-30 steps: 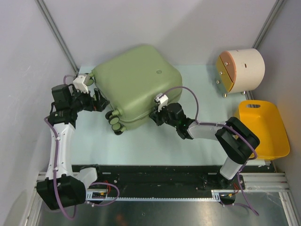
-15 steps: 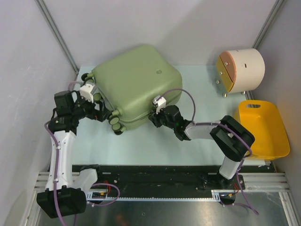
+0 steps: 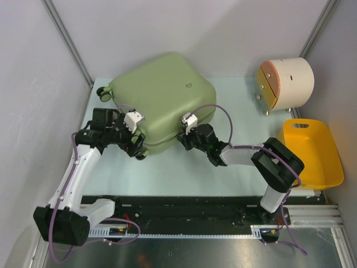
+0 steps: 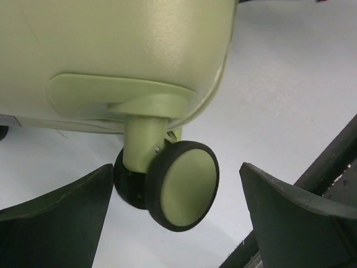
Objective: Open, take out, and arrange the luggage
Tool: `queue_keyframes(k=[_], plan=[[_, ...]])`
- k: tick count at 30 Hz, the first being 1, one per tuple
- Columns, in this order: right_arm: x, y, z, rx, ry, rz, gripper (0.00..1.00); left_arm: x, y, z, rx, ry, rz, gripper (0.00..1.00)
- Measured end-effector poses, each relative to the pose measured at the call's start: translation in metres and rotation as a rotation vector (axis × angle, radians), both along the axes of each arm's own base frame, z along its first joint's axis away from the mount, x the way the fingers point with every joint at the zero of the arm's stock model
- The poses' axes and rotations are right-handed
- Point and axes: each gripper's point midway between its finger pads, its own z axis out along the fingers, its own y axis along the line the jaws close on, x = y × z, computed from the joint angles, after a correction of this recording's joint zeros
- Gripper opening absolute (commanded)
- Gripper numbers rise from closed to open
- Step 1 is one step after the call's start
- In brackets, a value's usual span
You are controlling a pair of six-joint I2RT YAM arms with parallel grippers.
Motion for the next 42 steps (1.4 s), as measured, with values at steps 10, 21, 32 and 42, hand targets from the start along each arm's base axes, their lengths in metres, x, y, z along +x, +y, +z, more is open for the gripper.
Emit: queue_keyframes(k=[10,21,32,42], plan=[[0.006,-0.013,0.003,-0.025,0.001,-0.016,0.00,0.026,0.015,-0.021,0.110,0.030,0.066,1.00],[0.006,-0.015,0.003,-0.027,0.004,-0.010,0.00,0.038,0.002,-0.020,0.117,-0.024,0.005,0.56],[0.035,-0.079,0.010,-0.114,0.015,-0.110,0.00,0.036,-0.004,-0.021,0.119,-0.103,-0.073,0.00],[0.071,-0.161,0.016,-0.226,-0.031,-0.214,0.00,0.038,0.046,-0.020,0.185,-0.207,-0.100,0.00]])
